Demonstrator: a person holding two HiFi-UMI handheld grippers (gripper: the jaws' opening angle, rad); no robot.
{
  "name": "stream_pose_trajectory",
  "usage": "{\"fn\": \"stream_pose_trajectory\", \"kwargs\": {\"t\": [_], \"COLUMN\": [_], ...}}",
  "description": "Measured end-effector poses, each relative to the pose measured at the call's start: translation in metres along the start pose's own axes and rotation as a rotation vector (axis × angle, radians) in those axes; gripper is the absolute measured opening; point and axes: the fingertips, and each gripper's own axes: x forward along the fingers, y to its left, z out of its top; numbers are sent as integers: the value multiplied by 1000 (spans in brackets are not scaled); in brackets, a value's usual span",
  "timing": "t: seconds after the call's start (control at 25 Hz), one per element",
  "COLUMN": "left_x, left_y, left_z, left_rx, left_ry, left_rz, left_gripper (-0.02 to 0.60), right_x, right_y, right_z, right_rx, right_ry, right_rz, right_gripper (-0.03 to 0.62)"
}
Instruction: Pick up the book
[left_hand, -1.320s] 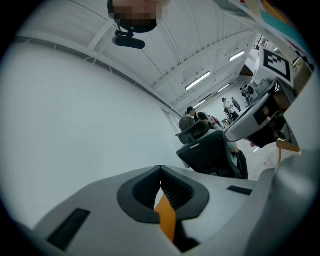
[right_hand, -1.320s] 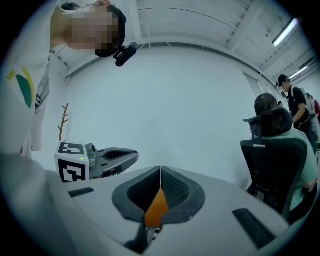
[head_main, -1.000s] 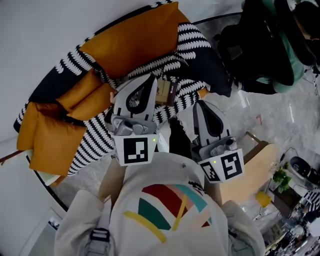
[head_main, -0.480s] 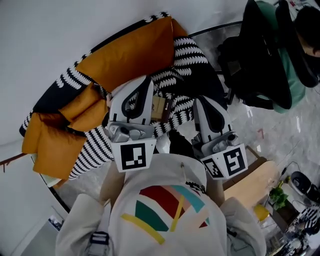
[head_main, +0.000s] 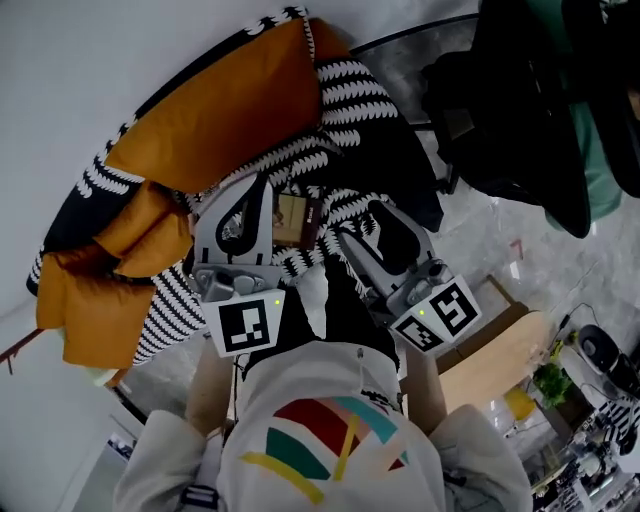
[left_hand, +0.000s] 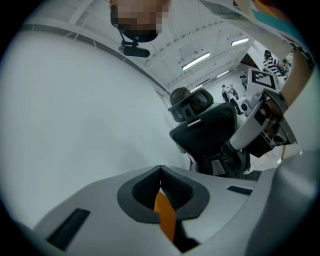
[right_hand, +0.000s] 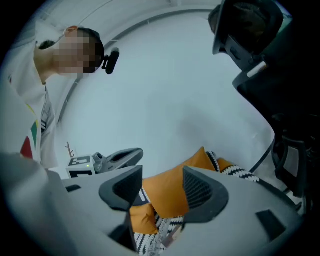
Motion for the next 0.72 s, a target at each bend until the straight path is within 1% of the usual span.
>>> {"fn": "stream_pose_trajectory", "kwargs": {"t": [0.04, 0.08, 0.16, 0.24, 0.36, 0.44, 0.48, 0.6, 0.64, 0.72], "left_x": [7, 12, 21, 28, 31, 31, 31, 32, 32, 35], "left_y": [-4, -9, -19, -31, -57, -76, -84, -102, -106, -114], "left_z": [-12, -23, -42, -62, -97, -123, -135, -164, -172, -185], "left_rx": [-7, -16, -26, -17, -10, -23, -35, -50, -52, -57], "left_ry": [-5, -10, -15, -11, -5, -1, 1, 4, 2, -4], "left_rz": [-1, -4, -24, -59, -109, -145, -164, -200, -208, -227], "left_gripper": [6, 6, 6, 6, 6, 6, 6, 6, 6, 6], "right_x": [6, 11, 18, 24, 26, 21, 19, 10, 7, 4], "right_y": [-14, -25, -41, -53, -68, -78, -84, -97, -100, -102], "right_z": [-19, -39, -78, -120, -192, -243, -267, -335, -355, -390], "right_rx": [9, 26, 76, 145, 318, 429, 466, 532, 544, 542], "right_ry": [42, 86, 154, 188, 225, 257, 280, 378, 407, 450], "right_rz": [-9, -16, -23, -30, -45, -74, -93, -133, -131, -99], "right_gripper": [244, 253, 256, 256, 256, 256, 256, 256, 256, 256]}}
